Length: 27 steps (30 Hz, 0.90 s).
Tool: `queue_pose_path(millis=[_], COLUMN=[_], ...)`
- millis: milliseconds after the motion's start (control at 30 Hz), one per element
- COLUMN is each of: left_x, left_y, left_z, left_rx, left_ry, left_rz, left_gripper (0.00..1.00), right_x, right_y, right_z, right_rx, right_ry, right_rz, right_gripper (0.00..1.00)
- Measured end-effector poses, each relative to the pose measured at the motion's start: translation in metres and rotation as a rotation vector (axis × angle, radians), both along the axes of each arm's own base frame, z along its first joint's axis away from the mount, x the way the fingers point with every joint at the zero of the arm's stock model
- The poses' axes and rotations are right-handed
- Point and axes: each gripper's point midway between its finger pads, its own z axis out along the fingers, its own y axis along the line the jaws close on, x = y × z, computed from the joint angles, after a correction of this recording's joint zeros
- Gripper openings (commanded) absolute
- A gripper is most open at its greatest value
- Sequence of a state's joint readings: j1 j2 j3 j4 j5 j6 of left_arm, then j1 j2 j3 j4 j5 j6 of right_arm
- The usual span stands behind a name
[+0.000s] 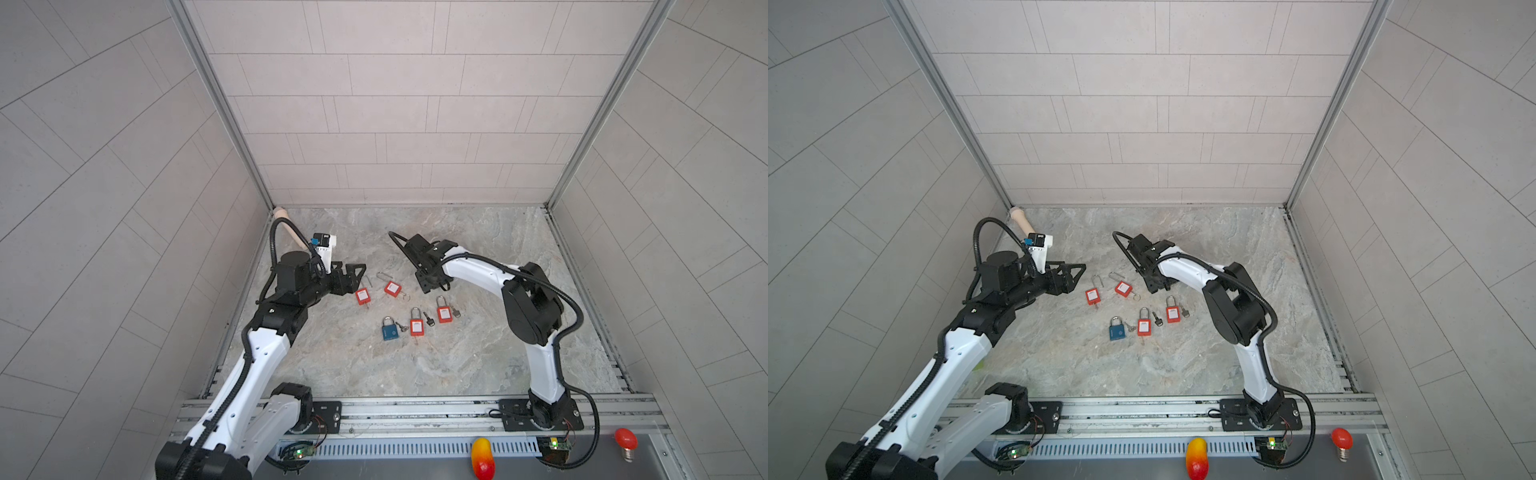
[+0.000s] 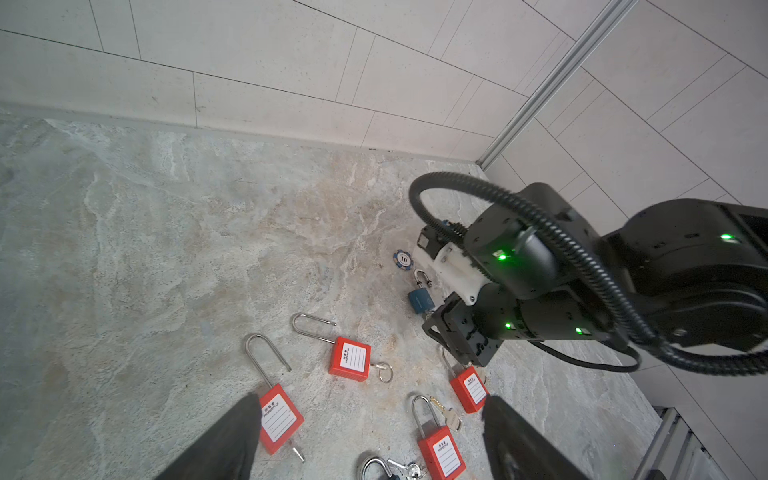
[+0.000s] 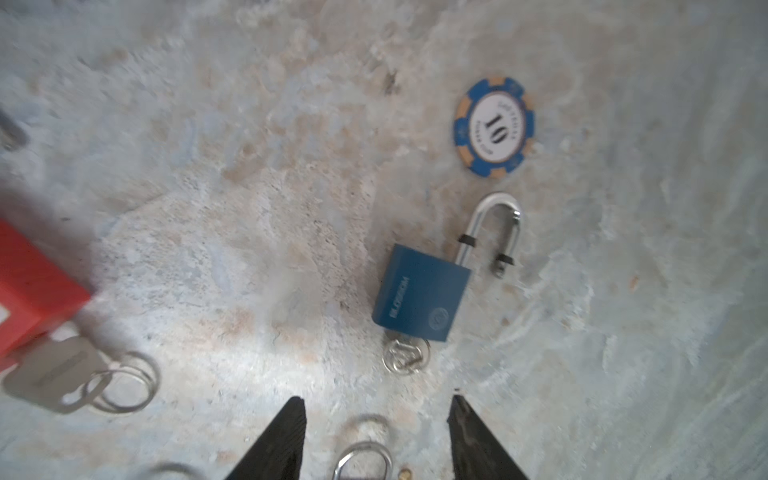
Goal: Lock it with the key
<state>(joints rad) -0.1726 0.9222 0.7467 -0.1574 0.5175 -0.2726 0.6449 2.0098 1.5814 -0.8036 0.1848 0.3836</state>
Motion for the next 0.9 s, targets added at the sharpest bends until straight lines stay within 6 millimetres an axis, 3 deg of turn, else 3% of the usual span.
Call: queue_pose_path(millis=[133, 500, 900], left_x=[0.001, -0.002, -0.003], left_y=[-0.001, -0.003, -0.001], left_z=[0.003, 0.006, 0.008], left_rx=[-0.010, -0.004, 0.004], left_ry=[-0.010, -0.023, -0.034], left_rz=[-0.004, -0.014, -0.011], left_gripper=[0.88, 0.89, 0.89], right_x=[0.005, 0.035, 0.046], right_y=[-0.004, -0.002, -0.017], right_z=[0.011, -0.033, -0.045], right_rx=[0.035, 0.069, 0.087], right_ry=[-0.035, 0.026, 0.044], right_rz=[-0.055, -0.209, -0.293], right_gripper=[0.62, 0.62, 0.55])
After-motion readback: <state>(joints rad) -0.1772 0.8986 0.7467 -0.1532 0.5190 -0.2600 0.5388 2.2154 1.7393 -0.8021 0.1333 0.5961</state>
